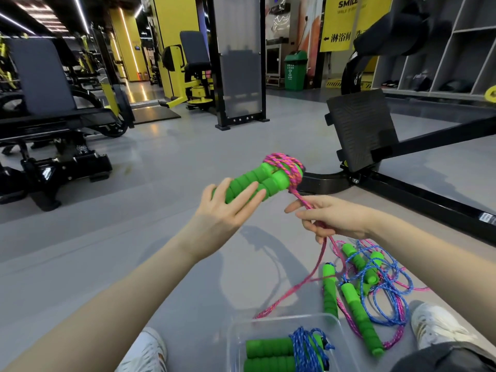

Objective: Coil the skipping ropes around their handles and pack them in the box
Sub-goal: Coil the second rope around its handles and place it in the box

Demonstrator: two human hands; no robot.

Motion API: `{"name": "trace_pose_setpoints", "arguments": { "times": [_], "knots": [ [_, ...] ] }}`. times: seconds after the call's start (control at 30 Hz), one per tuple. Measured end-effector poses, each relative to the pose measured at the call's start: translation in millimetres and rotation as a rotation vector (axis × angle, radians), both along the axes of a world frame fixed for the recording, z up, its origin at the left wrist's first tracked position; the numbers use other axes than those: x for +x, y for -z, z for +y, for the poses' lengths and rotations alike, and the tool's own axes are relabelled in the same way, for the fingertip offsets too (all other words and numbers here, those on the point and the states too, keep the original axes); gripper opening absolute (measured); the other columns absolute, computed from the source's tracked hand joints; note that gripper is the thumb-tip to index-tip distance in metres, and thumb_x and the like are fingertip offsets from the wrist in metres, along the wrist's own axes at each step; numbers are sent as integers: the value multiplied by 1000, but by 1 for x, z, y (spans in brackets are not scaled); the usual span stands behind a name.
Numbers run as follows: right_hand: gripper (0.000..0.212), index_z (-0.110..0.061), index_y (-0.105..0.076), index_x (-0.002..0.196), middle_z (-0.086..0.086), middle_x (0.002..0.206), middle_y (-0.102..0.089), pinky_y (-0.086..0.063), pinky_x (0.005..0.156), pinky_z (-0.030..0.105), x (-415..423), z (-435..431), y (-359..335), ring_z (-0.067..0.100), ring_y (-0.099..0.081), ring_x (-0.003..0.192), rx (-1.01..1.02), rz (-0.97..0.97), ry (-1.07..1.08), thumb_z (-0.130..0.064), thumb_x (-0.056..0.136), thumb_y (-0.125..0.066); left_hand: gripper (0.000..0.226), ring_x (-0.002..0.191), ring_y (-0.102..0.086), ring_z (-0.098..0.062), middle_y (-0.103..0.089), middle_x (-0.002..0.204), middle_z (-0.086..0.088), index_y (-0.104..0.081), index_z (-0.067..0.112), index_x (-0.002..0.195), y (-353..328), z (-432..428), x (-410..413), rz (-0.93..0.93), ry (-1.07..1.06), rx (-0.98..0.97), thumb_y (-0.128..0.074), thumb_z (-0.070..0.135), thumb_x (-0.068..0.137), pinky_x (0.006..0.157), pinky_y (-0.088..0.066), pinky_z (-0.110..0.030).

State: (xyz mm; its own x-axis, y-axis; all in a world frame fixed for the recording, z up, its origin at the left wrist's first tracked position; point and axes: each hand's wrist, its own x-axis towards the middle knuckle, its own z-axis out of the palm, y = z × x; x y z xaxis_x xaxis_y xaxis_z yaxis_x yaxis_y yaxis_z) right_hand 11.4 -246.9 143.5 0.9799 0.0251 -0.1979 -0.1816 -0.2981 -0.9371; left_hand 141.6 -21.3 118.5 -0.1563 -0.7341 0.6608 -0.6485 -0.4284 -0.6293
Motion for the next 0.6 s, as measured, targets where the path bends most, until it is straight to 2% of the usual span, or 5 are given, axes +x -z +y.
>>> {"name": "trace_pose_setpoints", "arguments": {
  "times": [0.13,0.33,0.47,0.53,0.6],
  "knots": [
    [17,-4,-56,106,-2,42,-37,-53,51,26,1,11,-21,8,-26,30,-216,-8,-66,-15,97,-46,49,88,-61,-43,-63,123,-9,-48,7,130,1,7,6,-19,-85,59,-15,-5,95,66,-48,-41],
    [31,-6,-57,70,3,37,-36,-57,62,30,2,12,-52,15,-33,31,-443,-57,-28,-32,88,-62,51,85,-61,-41,-64,117,-8,-54,8,125,8,7,7,-30,-99,170,-16,-6,94,62,-46,-39],
    [48,-7,-64,63,9,58,-33,-29,45,23,6,12,-58,14,-30,46,-719,-258,82,-50,83,-61,55,88,-60,-41,-63,119,-7,-51,10,128,13,12,6,-21,-92,243,-9,-3,95,64,-47,-39],
    [60,4,-54,59,9,58,-27,-20,47,26,10,11,-56,12,-22,49,-728,-392,145,-48,87,-56,50,92,-59,-41,-57,127,-6,-44,11,133,14,13,5,-50,-32,299,-11,0,97,67,-48,-40],
    [60,1,-45,49,9,53,-26,-20,46,22,13,12,-51,10,-21,46,-705,-492,167,-41,91,-54,45,98,-58,-42,-48,133,-6,-42,13,137,16,13,3,-72,85,358,-20,3,99,71,-49,-43]
  ]
}}
